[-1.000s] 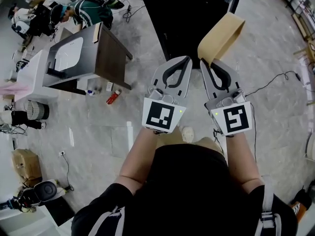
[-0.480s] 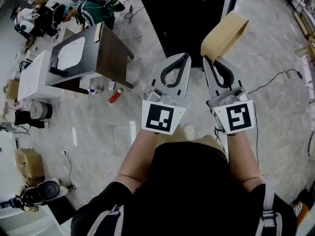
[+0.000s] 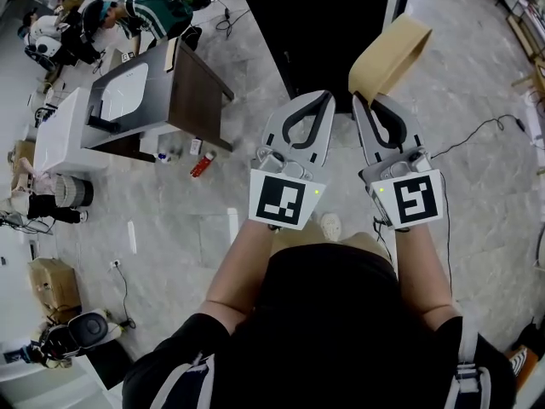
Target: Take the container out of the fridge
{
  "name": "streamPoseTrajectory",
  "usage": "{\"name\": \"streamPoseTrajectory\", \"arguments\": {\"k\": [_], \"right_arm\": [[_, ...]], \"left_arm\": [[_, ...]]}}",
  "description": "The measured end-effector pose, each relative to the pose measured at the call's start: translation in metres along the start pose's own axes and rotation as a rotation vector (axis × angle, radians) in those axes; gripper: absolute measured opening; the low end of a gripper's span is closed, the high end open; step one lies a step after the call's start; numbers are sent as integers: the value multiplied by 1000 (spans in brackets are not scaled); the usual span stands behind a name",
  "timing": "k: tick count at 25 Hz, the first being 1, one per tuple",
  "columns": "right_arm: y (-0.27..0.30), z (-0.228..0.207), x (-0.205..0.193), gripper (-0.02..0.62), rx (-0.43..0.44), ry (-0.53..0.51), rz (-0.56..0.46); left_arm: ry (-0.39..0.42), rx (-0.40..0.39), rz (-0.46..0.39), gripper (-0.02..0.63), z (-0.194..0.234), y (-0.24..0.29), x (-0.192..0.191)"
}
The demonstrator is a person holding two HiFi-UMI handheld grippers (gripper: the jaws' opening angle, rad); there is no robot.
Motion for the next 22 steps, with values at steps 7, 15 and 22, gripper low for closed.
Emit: {"name": "streamPoseTrajectory", "arguments": {"k": [7, 15, 22], "right_arm": [[-8, 10, -2, 38, 7, -27, 25], [-6, 18, 15, 38, -16, -7, -42], [-13, 24, 8, 38, -3, -33, -19]], "left_arm": [[10, -16, -5, 25, -5, -9, 2], [-1, -11, -17, 25, -4, -16, 7], [-1, -18, -12, 25, -12, -22, 3]]}}
Point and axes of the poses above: the fingertips, and each gripper's own axes: y forward along the fingers, z to its left, x out of its top, the point moved 4 cm from there along -y, backward along the fingers, and after that the axes turned 14 degrees about x, right-handed, at the moved point
